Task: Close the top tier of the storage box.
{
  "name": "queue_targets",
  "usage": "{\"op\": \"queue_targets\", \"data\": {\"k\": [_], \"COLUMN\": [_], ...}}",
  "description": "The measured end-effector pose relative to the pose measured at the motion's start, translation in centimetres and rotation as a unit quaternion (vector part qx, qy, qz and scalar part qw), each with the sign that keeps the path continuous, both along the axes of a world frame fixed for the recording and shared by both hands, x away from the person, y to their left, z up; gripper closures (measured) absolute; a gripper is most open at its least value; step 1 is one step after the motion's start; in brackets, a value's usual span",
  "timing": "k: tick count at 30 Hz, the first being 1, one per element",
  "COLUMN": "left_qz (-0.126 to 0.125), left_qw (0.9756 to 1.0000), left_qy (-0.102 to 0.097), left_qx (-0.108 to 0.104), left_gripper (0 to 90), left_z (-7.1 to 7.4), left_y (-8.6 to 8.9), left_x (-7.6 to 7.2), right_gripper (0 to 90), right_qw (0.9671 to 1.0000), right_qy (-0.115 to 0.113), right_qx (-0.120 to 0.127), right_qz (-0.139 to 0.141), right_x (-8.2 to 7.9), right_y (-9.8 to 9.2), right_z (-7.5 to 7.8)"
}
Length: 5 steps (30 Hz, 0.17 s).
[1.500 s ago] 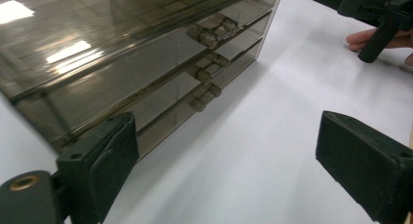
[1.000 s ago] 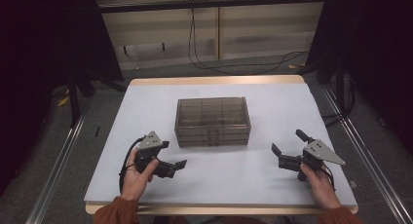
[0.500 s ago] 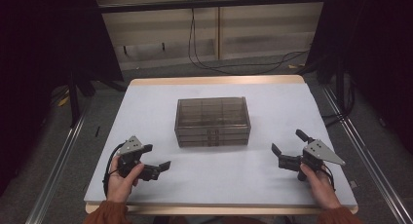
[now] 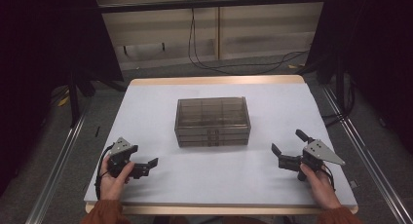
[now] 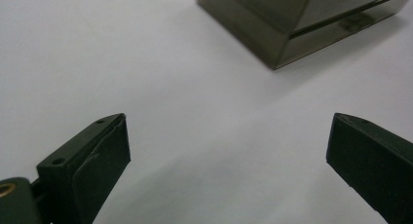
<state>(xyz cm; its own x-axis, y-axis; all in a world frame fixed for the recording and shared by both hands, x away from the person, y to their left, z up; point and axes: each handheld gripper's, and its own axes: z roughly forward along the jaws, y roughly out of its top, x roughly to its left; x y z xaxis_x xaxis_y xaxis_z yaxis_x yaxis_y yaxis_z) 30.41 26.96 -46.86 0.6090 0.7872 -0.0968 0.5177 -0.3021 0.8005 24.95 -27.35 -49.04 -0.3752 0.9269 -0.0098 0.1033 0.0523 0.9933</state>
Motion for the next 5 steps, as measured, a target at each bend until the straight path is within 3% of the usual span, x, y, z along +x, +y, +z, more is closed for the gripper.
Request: {"op": "queue_targets", "data": {"k": [3, 4, 5], "left_qz": [0.023, 0.02, 0.02], "left_qw": [0.9997, 0.9996, 0.9996], "left_qy": [0.001, 0.006, 0.006], "left_qx": [0.003, 0.016, 0.016], "left_gripper": [2.3, 2.2, 2.5], "left_z": [-0.26, -0.35, -0.35], "left_y": [-0.04, 0.04, 0.04], "left_x": [0.46, 0.67, 0.67], "right_gripper": [0.0, 0.0, 0.0], "right_qw": [1.0, 1.0, 1.0], "right_qy": [0.002, 0.003, 0.003], "right_qx": [-0.001, 0.0, 0.0], "right_qz": [-0.001, 0.0, 0.0], "right_x": [0.0, 0.01, 0.01], "right_y": [-0.01, -0.02, -0.02], "right_z": [0.01, 0.02, 0.02]}}
